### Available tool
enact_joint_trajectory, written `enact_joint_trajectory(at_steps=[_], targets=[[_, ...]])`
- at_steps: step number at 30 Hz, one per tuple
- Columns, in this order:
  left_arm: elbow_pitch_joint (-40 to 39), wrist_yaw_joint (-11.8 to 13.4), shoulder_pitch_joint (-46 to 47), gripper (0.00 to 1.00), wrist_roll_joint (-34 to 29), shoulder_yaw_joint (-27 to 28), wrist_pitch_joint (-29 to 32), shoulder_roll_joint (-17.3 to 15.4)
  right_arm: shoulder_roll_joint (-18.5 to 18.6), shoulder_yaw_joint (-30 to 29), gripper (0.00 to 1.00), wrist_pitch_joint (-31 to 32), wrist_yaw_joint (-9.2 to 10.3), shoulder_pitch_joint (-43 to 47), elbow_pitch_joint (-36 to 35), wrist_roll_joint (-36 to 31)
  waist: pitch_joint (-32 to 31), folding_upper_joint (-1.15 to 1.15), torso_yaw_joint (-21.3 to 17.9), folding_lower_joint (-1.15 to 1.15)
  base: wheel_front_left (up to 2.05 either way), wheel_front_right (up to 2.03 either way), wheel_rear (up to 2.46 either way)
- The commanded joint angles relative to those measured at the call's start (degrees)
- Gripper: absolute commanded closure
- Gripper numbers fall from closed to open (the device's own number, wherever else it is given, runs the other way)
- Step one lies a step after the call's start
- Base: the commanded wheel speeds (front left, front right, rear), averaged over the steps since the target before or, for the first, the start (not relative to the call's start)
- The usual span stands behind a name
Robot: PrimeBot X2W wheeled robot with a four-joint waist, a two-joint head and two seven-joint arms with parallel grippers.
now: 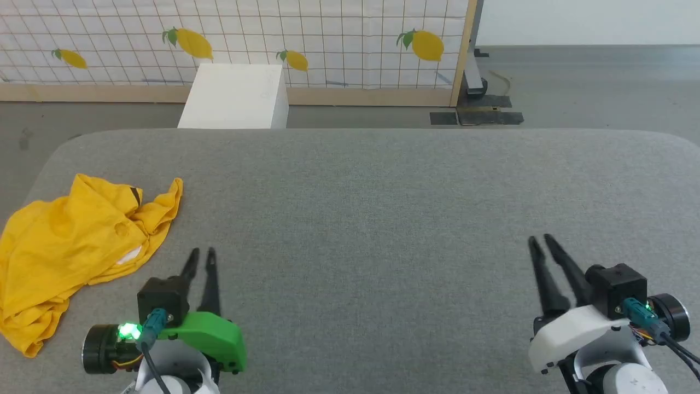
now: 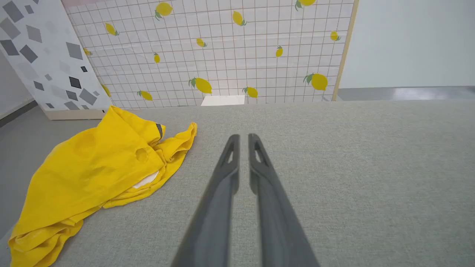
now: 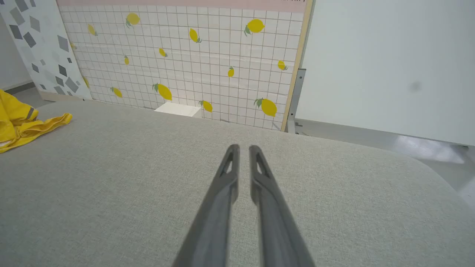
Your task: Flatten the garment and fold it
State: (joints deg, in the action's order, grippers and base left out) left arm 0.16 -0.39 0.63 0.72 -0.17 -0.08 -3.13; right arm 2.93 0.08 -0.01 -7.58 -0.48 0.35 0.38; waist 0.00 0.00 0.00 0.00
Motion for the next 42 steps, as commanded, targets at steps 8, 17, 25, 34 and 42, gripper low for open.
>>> enact_joint_trajectory(at_steps=[8,17,25,34,42], targets=[[0.7,0.5,0.0,0.0,0.8,-0.5,-0.9,0.0,0.0,-0.5,0.0,-0.9,0.01,0.3,0.8,1.2,0.0,0.0,0.0,0.0,0.0,0.0,0.0],[1.4,1.2,0.1,0.0,1.6,-0.7,-1.9,0.0,0.0,-1.1,0.0,-2.0,0.01,0.5,1.8,2.2,0.0,0.0,0.5,0.0,0.0,0.0,0.0],[1.7,1.8,-0.1,0.0,2.1,-0.3,-2.9,0.0,0.0,-1.3,0.0,-2.9,0.02,0.6,2.7,2.9,0.0,0.0,2.3,0.0,0.0,0.0,0.0],[2.0,2.6,-0.7,0.0,3.0,0.1,-4.0,0.1,0.0,-1.7,0.0,-4.0,0.02,0.9,3.6,3.8,0.0,0.0,5.3,0.0,0.0,0.0,0.0],[2.3,3.1,-1.0,0.0,3.5,0.0,-4.9,0.1,0.0,-1.9,0.0,-4.9,0.03,1.4,4.2,4.6,-0.2,0.0,8.5,0.0,0.0,0.0,0.0]])
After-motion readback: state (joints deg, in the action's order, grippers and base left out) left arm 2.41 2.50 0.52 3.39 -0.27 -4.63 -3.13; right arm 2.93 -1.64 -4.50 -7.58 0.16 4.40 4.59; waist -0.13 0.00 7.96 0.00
